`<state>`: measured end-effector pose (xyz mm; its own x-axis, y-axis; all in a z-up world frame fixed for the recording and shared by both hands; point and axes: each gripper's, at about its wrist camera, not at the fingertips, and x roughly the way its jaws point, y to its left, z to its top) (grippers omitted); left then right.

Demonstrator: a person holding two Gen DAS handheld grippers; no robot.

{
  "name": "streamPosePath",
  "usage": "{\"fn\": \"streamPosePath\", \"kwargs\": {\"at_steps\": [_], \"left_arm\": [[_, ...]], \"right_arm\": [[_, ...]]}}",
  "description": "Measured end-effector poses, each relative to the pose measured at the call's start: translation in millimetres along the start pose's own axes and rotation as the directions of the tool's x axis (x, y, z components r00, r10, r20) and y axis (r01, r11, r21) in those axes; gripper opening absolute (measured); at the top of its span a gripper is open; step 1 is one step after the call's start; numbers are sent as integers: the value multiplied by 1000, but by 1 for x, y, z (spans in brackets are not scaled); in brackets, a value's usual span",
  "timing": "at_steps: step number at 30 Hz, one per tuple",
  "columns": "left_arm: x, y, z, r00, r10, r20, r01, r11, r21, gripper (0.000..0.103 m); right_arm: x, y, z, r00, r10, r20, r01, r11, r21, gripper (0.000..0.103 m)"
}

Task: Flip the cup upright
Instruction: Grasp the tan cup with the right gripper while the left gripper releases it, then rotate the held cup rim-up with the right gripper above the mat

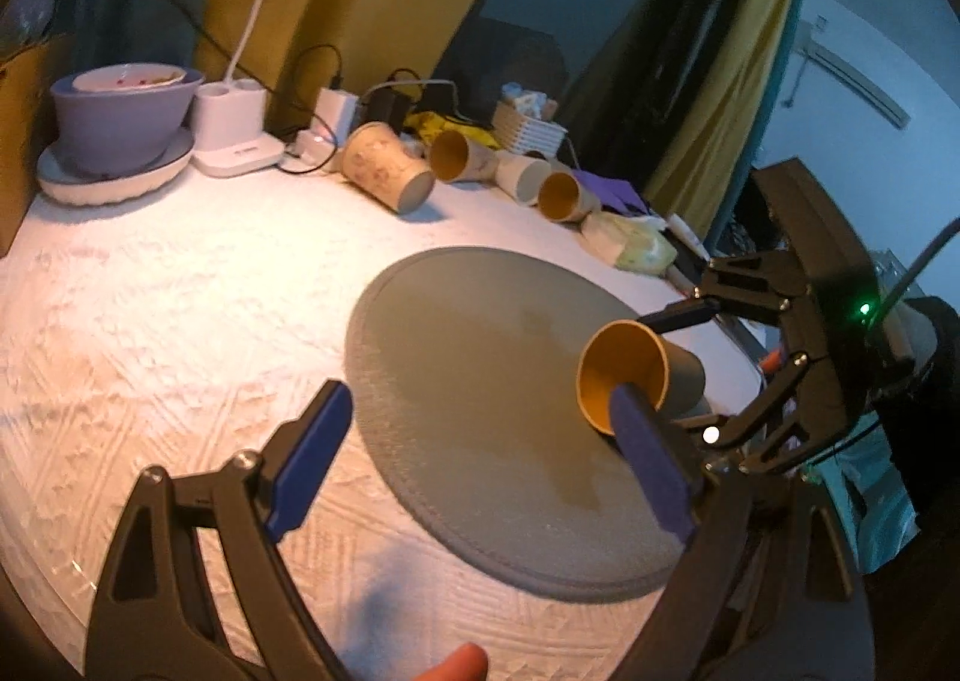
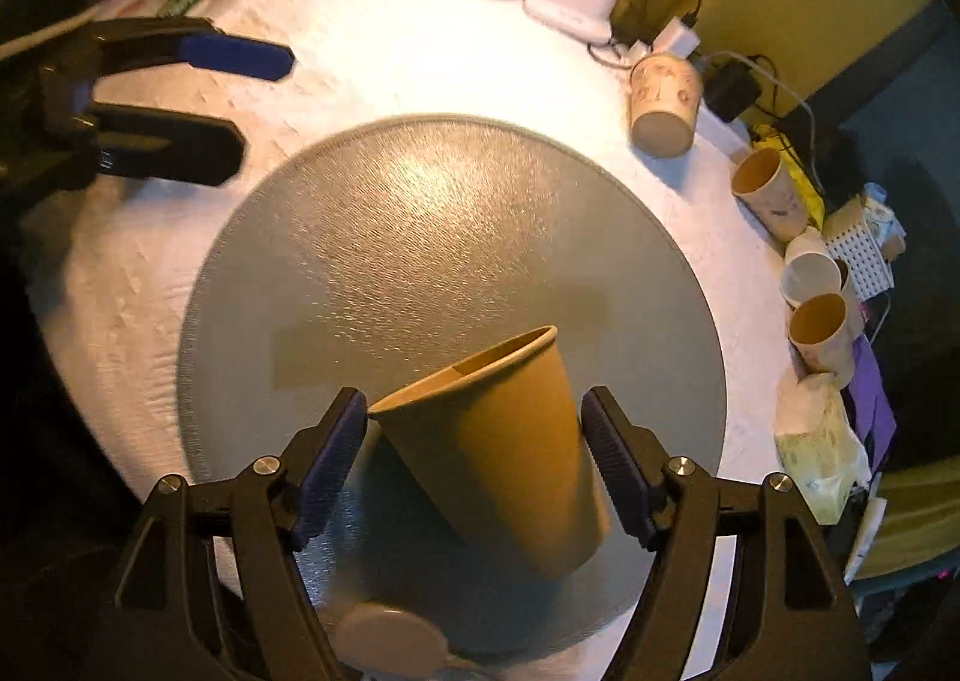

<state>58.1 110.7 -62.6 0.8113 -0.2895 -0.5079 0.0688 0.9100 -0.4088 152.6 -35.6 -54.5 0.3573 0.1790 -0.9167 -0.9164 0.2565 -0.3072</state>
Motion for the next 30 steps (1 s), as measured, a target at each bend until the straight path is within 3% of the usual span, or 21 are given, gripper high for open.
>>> {"fn": "streamPosePath", "kwargs": {"at_steps": [9, 13, 16, 20, 21, 23, 30], "left_arm": [[-2, 13, -2, 1000, 21, 10, -20, 998, -55, 89], [-3, 17, -3, 999, 31, 12, -30, 996, -79, 89], [-2, 15, -3, 999, 31, 12, -30, 997, -74, 89], [-2, 13, -3, 1000, 29, 9, -28, 998, -65, 89], [-2, 13, -2, 999, 30, 10, -30, 997, -66, 89], [-2, 14, -2, 999, 33, 12, -32, 997, -69, 89], [-6, 12, -2, 999, 39, 37, -36, 998, -60, 89]], "right_arm": [[19, -7, 10, 987, -25, -156, 6, 993, -119, 76], [21, -7, 10, 983, 23, -183, -47, 991, -128, 77], [23, -5, 8, 980, -6, -198, -27, 986, -162, 77], [28, -6, 9, 980, -40, -196, 5, 985, -171, 76], [29, -7, 10, 980, -45, -192, 12, 986, -169, 68], [28, -9, 13, 984, -45, -174, 18, 987, -158, 66], [9, -23, 25, 999, -35, -22, 35, 999, -38, 65]]}}
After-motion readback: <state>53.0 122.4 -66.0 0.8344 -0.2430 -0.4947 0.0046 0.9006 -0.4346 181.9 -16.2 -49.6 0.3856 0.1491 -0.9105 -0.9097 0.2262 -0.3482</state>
